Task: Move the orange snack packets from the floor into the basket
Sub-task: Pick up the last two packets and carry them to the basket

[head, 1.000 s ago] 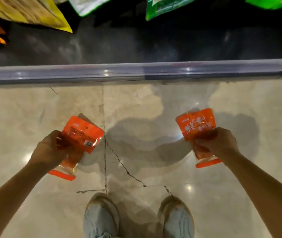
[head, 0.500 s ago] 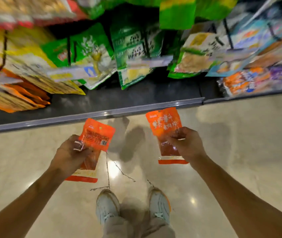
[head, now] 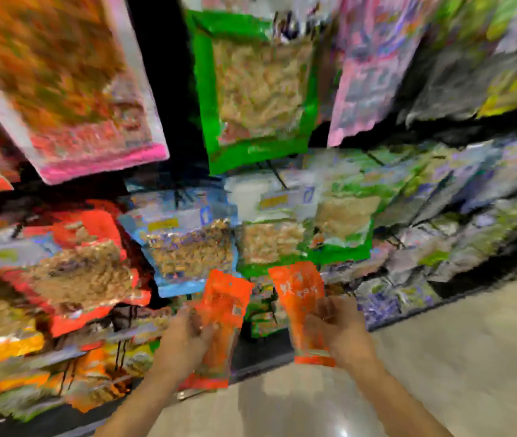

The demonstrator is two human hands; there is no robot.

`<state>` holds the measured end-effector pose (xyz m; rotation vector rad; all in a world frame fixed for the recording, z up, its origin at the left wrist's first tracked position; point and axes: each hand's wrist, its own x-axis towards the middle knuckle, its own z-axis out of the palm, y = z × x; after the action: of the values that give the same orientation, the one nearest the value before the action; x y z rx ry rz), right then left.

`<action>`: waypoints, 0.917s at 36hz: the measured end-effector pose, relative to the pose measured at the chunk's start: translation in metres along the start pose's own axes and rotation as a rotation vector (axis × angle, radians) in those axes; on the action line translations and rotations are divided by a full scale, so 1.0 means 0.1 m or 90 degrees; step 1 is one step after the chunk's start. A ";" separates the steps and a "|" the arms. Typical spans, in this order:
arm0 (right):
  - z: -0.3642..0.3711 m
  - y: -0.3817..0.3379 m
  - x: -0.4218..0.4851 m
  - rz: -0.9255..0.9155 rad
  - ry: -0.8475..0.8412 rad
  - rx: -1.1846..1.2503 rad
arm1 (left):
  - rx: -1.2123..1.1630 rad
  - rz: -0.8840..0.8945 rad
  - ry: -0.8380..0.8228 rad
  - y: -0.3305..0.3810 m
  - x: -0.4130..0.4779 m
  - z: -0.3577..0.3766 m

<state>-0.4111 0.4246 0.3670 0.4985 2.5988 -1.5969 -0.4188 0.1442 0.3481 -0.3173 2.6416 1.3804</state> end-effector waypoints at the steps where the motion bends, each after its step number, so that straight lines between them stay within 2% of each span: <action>1: -0.18 -0.18 -0.08 -0.021 0.011 -0.002 | 0.011 0.028 -0.006 0.25 -0.03 -0.07; 6: -1.05 -0.83 -0.46 -0.092 0.124 -0.098 | 0.006 0.181 -0.023 1.40 -0.22 -0.26; 15: -2.30 -1.23 -1.56 -0.068 0.345 -0.202 | 0.018 0.465 -0.113 2.76 -0.81 0.01; 24: -3.17 -1.00 -2.99 0.057 0.578 -0.202 | -0.081 0.585 -0.292 3.62 -1.83 0.79; 33: -4.03 -0.47 -4.29 0.139 0.743 -0.144 | -0.115 0.700 -0.446 4.24 -3.25 1.70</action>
<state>0.0307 0.6538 0.6842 2.0968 3.1228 -1.0272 -0.2059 0.5587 0.6604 1.5062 2.0330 1.5027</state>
